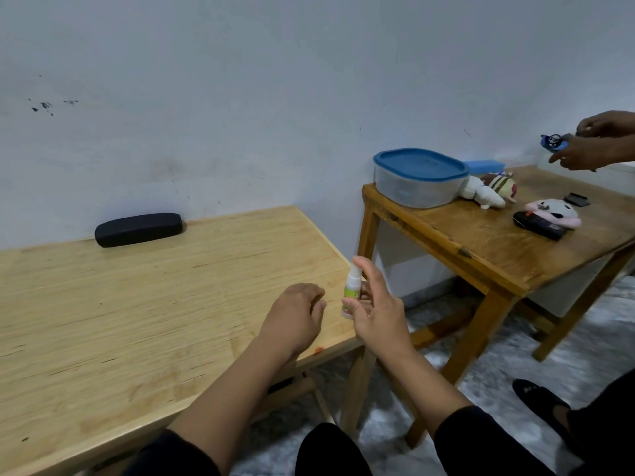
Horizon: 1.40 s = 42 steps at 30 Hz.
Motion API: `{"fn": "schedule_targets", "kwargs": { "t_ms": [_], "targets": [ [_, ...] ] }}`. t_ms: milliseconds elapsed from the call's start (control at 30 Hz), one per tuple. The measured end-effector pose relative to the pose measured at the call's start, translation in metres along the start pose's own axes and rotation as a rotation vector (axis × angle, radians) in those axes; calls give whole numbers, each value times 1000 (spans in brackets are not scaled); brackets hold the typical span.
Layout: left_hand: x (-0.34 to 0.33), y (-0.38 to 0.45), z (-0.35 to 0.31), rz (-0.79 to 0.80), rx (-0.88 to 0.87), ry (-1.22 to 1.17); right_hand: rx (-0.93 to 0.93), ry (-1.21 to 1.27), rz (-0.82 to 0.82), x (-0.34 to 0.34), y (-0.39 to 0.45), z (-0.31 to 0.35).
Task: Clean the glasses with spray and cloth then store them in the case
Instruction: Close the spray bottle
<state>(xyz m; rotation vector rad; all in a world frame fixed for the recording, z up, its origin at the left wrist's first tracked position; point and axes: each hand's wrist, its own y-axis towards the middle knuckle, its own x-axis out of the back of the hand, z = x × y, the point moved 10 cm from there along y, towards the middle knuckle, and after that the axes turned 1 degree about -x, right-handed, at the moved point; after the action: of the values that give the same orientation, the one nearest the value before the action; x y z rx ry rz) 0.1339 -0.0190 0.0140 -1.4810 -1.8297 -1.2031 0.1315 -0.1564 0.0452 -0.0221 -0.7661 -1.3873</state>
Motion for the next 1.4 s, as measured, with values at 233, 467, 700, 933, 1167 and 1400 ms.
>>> {"fn": "schedule_targets", "kwargs": {
  "t_ms": [233,467,700,933,1167,1400],
  "targets": [
    [6,-1,1,-20,25,-15,-37,8,34,-7,7,0],
    [71,-1,53,-174,223,35,-52,135,81,-33,27,33],
    [127,-2,168,-109,460,181,-22,248,110,-104,69,69],
    [133,1,239,43,585,350,-28,297,140,-184,127,84],
    [121,1,251,62,594,382,-33,298,172,-259,199,90],
    [121,2,253,26,589,388,-9,256,151,-301,248,82]
  ]
}}
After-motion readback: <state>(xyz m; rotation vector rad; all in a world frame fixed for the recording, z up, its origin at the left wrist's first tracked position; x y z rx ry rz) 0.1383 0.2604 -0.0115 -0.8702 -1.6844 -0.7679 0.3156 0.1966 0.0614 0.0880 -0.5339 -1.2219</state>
